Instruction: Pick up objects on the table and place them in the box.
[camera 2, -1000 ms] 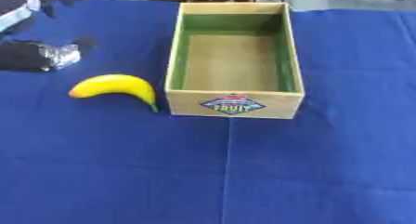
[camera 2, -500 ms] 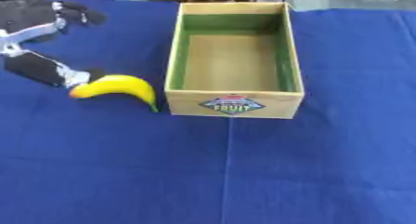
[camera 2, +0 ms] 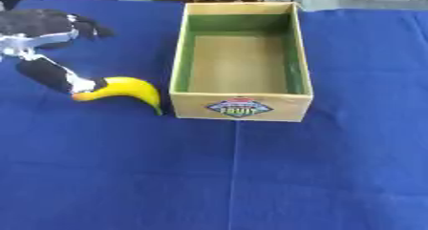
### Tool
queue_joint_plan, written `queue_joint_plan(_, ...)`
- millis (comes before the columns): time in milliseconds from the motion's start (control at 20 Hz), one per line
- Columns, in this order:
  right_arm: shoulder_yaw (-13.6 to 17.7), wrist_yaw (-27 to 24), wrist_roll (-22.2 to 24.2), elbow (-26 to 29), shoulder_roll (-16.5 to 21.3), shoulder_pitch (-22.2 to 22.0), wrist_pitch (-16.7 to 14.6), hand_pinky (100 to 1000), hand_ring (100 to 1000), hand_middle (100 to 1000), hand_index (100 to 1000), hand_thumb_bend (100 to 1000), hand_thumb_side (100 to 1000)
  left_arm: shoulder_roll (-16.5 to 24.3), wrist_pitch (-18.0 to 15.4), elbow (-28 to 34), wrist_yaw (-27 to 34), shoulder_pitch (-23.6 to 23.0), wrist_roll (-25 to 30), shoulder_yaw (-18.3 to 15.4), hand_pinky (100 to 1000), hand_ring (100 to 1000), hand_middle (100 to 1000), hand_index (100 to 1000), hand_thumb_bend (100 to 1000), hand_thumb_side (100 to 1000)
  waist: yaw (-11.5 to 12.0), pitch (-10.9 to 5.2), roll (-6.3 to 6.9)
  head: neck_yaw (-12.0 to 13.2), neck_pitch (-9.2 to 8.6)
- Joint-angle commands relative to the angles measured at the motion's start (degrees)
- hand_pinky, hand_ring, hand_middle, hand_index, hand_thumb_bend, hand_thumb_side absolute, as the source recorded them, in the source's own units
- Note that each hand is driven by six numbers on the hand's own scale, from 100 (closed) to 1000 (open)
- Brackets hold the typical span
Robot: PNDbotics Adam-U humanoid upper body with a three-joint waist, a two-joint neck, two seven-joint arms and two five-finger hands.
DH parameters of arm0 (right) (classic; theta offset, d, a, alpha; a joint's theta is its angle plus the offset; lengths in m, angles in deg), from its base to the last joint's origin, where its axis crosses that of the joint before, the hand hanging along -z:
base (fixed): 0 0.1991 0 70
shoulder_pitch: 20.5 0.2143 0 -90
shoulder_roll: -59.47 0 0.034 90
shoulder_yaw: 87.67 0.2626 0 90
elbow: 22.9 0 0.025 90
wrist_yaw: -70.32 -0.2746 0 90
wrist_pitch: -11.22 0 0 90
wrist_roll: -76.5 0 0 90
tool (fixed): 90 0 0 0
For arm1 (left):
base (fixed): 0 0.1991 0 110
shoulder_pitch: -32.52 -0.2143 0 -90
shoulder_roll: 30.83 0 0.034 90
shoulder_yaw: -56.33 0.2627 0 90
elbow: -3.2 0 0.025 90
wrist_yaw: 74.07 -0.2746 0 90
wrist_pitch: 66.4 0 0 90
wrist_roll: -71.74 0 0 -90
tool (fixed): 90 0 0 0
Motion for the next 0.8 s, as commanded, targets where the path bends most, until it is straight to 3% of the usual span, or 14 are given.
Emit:
queue_joint_plan(50, 0.3, -0.1, 0.2, 1.1, 1.5, 0.5, -0.1, 788, 747, 751, 916, 100, 1000, 0.2, -0.3, -1.8, -0.5, 1.7, 0.3, 0.4, 667, 836, 853, 973, 377, 550, -0.1, -0.99, 0.13, 0.4, -0.03)
queue_joint_plan(800, 0.2, -0.3, 0.5, 1.1, 1.1, 0.8, 0.1, 789, 747, 750, 917, 100, 1000, -3.4, -2.2, -10.1, -2.6, 3.0, -0.2, 2.6, 647, 806, 797, 920, 381, 518, -0.4, -0.56, -0.08, 0.8, -0.30)
